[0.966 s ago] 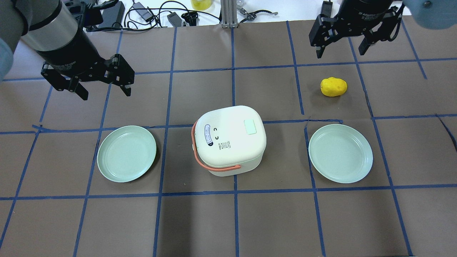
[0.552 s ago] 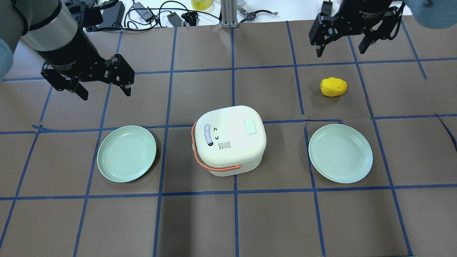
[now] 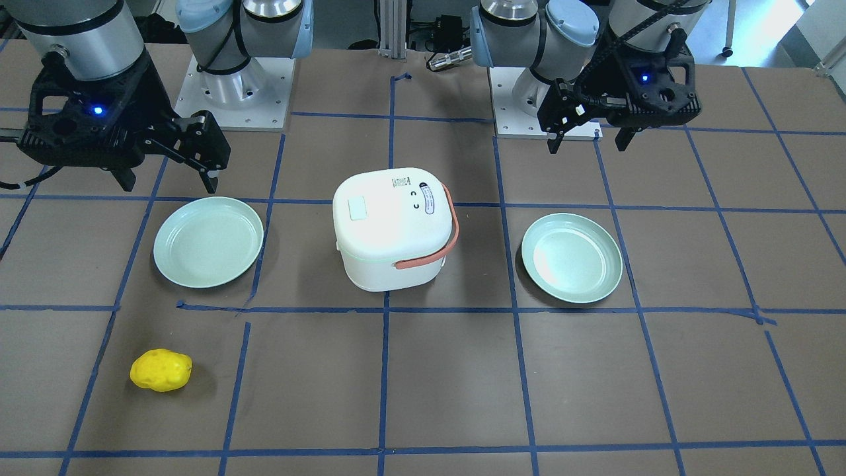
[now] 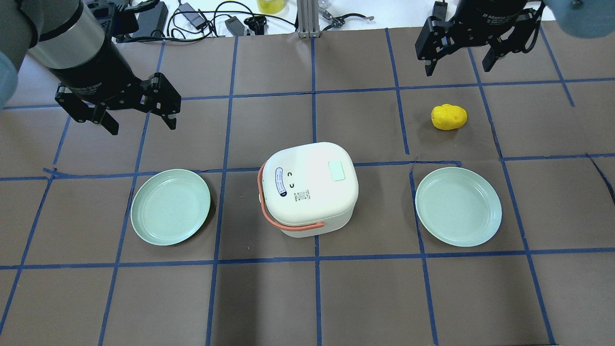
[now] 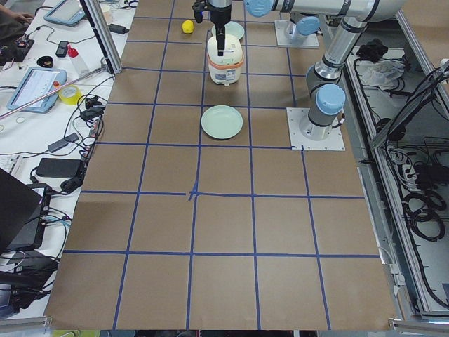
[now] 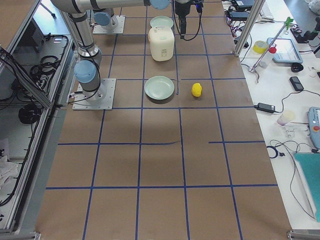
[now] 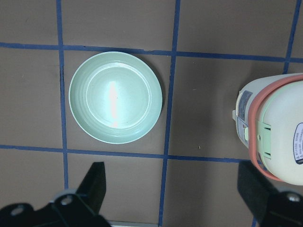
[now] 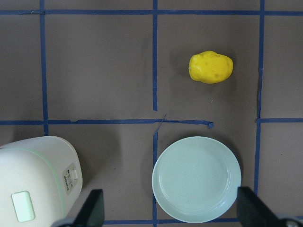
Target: Press rice cooker button
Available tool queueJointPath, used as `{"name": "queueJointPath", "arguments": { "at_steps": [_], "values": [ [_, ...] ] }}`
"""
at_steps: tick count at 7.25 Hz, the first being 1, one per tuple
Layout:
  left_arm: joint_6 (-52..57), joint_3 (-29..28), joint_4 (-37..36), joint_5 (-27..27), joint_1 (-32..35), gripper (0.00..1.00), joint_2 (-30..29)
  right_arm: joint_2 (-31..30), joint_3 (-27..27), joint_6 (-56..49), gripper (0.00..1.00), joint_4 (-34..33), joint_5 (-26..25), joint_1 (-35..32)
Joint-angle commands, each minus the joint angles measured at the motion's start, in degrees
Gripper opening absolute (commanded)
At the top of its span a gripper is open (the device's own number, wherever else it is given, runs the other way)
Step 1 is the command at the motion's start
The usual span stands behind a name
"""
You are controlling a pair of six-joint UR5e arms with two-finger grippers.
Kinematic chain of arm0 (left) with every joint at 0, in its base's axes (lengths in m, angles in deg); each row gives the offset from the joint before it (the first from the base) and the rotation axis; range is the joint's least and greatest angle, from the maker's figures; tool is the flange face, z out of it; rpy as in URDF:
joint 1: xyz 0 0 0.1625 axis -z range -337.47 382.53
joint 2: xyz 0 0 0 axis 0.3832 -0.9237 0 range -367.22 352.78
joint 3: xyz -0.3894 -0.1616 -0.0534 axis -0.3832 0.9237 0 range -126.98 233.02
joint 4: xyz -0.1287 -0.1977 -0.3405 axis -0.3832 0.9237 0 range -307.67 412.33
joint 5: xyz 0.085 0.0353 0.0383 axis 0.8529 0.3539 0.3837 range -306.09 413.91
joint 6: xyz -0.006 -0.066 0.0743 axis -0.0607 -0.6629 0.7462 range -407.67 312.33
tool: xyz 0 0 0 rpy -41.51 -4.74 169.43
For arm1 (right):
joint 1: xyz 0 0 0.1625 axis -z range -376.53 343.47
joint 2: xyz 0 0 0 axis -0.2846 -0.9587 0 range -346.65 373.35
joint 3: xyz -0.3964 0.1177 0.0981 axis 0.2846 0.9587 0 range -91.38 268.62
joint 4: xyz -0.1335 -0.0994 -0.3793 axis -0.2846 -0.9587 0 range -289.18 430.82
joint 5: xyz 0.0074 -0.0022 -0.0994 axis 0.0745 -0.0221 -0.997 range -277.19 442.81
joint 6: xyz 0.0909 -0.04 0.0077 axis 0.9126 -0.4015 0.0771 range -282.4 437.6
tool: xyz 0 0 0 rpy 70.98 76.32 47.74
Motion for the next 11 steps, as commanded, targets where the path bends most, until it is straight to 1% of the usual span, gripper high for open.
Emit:
{"name": "queueJointPath", "arguments": {
  "at_steps": [1,3,4,6,8,9,11],
  "values": [
    [0.04,0.00,0.00,0.00,0.00,1.00,0.00,0.00,-0.06,0.00,1.00,0.00,0.01,-0.09],
    [0.04,0.00,0.00,0.00,0.00,1.00,0.00,0.35,-0.32,0.78,1.00,-0.09,0.10,-1.66],
    [0.04,0.00,0.00,0.00,0.00,1.00,0.00,0.52,-0.76,1.40,1.00,-0.35,0.97,-4.37],
    [0.04,0.00,0.00,0.00,0.00,1.00,0.00,2.27,-1.11,8.93,1.00,-2.09,0.98,-10.17],
    [-0.05,0.00,0.00,0.00,0.00,1.00,0.00,5.61,-1.11,16.31,1.00,-6.92,0.89,-15.62],
    [0.04,0.00,0.00,0.00,0.00,1.00,0.00,6.58,-1.20,18.87,0.97,-8.34,0.89,-16.87],
    [0.04,0.00,0.00,0.00,0.00,1.00,0.00,7.29,-1.81,21.87,0.77,-8.61,0.89,-18.37]
  ]
}}
